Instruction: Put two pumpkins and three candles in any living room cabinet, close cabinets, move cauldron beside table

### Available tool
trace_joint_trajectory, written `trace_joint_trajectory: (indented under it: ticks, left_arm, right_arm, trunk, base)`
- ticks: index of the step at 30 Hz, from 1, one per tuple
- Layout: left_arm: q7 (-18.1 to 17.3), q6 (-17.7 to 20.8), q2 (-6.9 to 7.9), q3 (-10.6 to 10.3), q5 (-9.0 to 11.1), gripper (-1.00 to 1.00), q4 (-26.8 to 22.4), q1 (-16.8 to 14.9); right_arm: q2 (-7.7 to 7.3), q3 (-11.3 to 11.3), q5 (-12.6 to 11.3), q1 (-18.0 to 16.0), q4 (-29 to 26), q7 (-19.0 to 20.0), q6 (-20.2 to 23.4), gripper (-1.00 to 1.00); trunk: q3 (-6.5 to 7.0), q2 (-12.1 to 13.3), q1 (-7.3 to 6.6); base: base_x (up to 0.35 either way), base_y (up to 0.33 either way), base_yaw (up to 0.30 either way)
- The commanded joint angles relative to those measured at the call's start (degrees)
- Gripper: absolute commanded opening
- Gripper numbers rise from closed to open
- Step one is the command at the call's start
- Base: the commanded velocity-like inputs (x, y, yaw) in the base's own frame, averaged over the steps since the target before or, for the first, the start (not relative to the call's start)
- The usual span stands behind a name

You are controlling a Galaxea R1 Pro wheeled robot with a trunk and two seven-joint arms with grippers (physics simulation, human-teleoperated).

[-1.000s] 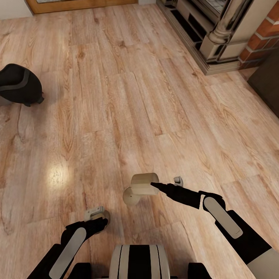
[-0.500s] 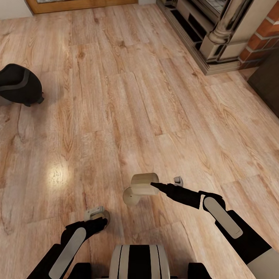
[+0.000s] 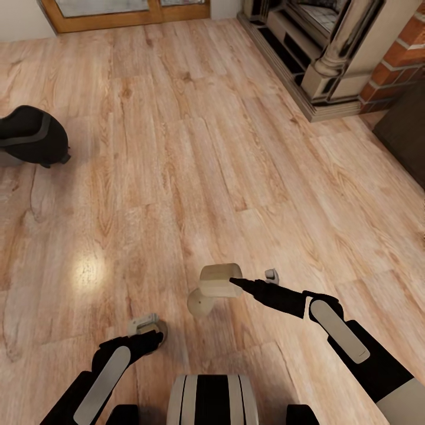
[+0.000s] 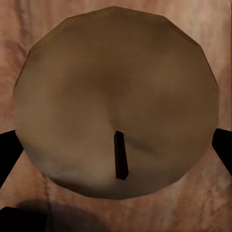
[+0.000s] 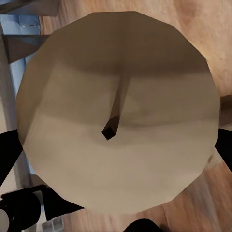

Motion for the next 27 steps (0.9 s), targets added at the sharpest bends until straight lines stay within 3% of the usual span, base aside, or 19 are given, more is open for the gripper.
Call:
trace_joint_trajectory:
  ticks: [1,12,18,22,27]
  left_arm:
    - [0.62,0.04,0.11,-0.10,0.60,-1.00,-0.13,-0.03]
    - [0.71,0.45,0.40,1.03,1.08,-1.00,-3.09,-0.03]
    - [0.79,2.44,0.35,7.06,1.83,-1.00,-4.88,-0.03]
    - [0.73,6.24,0.25,9.08,1.94,-1.00,-6.64,-0.03]
    - [0.71,7.20,0.12,10.57,2.00,-1.00,-7.04,-0.03]
  right_arm:
    - [-0.04,0.07,-0.03,-0.04,0.01,0.03,0.09,-1.00]
    - [-0.04,0.07,-0.03,-0.02,0.06,-0.16,0.09,-1.00]
    - [-0.04,0.04,-0.03,-0.02,0.14,-0.29,0.09,-1.00]
    - [-0.02,0.03,-0.03,-0.02,0.85,-0.37,0.09,-1.00]
    - [0.10,-0.02,-0.14,-0.04,4.61,-0.29,0.09,-1.00]
  trunk:
    - [0.20,0.00,-0.03]
    - [2.63,0.15,-0.31]
    - [3.96,0.23,-0.47]
    - [4.85,0.28,-0.57]
    - [5.96,0.35,-0.70]
  base:
    - [0.000,0.000,0.000]
    - [0.000,0.000,0.000]
    - [0.000,0.000,0.000]
    - [-0.079,0.004,0.000]
    - [-0.196,0.030,0.000]
